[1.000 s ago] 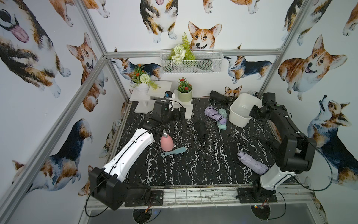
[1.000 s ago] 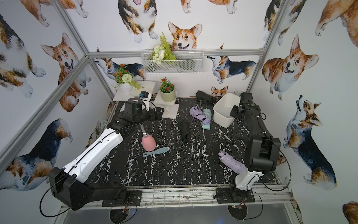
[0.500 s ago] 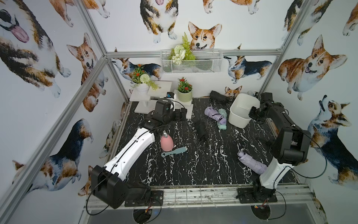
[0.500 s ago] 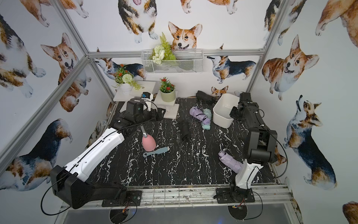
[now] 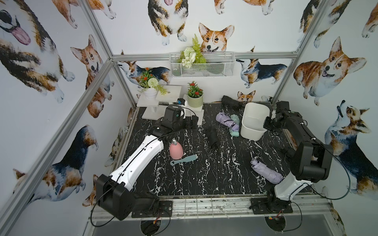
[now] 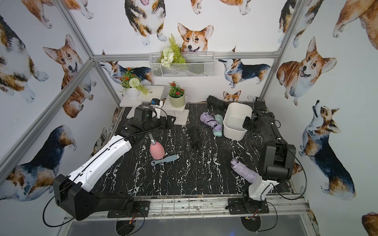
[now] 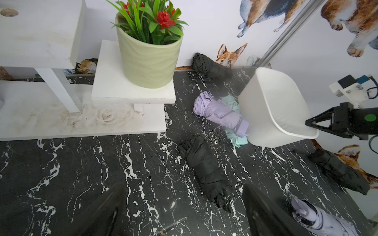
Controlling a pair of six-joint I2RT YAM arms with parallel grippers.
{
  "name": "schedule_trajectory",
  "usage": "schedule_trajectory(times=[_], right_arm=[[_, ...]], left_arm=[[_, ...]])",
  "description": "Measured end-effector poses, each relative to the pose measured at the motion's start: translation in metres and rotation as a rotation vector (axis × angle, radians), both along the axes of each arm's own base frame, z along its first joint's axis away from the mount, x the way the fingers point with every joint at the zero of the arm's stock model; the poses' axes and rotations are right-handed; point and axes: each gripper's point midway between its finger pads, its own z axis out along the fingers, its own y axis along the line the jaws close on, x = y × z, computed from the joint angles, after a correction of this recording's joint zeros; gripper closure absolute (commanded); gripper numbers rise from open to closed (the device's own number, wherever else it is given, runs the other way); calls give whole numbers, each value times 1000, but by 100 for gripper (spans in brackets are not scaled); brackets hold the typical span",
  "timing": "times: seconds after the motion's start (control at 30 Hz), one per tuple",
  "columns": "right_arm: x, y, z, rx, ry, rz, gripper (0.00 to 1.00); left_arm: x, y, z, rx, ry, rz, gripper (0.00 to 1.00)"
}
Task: Put the umbrella into the storage box
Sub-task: Adjust the storage box at the center of the board, then pick up the umbrella from the center of the board.
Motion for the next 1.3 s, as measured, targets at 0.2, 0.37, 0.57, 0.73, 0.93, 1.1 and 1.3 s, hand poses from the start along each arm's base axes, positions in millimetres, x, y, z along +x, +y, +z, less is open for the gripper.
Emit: schedule_trajectory(times=[0.2, 0.37, 0.57, 0.73, 0.93, 1.1, 1.3], right_arm=[[-16, 2, 0, -5, -6, 1, 46], [-27, -4, 6, -43, -17, -9, 25], [-37, -3, 37, -63, -105, -23, 24], [-47, 29, 69, -55, -222, 39, 22], [-54, 75, 90, -19, -299, 171, 20], [-65, 112, 79, 21, -280, 279, 18], [-70, 130, 71, 47, -271, 334, 18]], left_arm=[[0, -3, -3, -4, 12, -5, 6], [2, -9, -11, 5, 36, -18, 6], [11, -23, -22, 1, 122, -19, 8], [9, -57, -43, 13, 208, -57, 8], [4, -97, -69, 59, 268, -105, 9], [7, -118, -129, 106, 395, -60, 8], [10, -121, -170, 117, 485, -4, 8]])
